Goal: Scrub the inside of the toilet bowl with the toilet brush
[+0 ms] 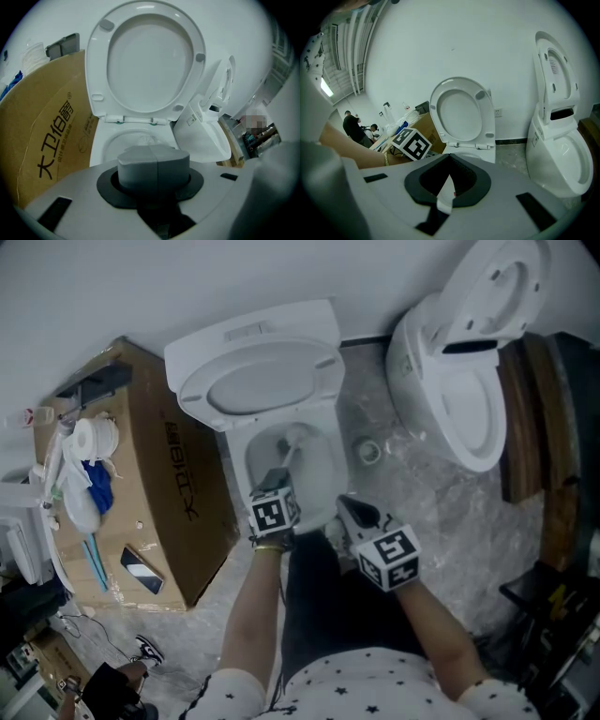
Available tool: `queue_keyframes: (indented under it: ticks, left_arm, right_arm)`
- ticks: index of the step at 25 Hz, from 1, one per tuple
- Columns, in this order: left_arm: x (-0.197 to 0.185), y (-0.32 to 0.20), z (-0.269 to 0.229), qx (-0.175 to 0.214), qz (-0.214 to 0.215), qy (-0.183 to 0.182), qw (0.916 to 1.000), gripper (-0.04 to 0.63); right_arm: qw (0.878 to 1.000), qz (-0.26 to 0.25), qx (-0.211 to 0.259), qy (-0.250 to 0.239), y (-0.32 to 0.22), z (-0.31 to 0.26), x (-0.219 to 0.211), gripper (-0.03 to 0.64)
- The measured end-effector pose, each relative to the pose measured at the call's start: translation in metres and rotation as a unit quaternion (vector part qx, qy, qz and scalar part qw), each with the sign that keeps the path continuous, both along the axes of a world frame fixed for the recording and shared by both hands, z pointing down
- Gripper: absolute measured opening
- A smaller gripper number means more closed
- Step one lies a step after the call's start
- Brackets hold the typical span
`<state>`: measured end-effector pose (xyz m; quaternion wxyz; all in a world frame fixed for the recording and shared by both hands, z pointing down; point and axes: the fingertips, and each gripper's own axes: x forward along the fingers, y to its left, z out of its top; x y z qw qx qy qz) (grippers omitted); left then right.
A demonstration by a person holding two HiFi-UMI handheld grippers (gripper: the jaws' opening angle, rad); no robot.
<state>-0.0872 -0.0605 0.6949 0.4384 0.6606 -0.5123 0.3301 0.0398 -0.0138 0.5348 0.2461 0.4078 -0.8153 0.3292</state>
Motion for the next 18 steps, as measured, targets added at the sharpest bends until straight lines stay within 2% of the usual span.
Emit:
queue_keyframes:
  ticks: [18]
  left_arm:
    - [0.029, 0.015, -0.004, 0.001, 0.022, 0.011, 0.9997, 0.147]
  right_arm:
    - [1.0, 0.007, 0.008, -0.002, 0.009, -0.006, 0.009, 0.006]
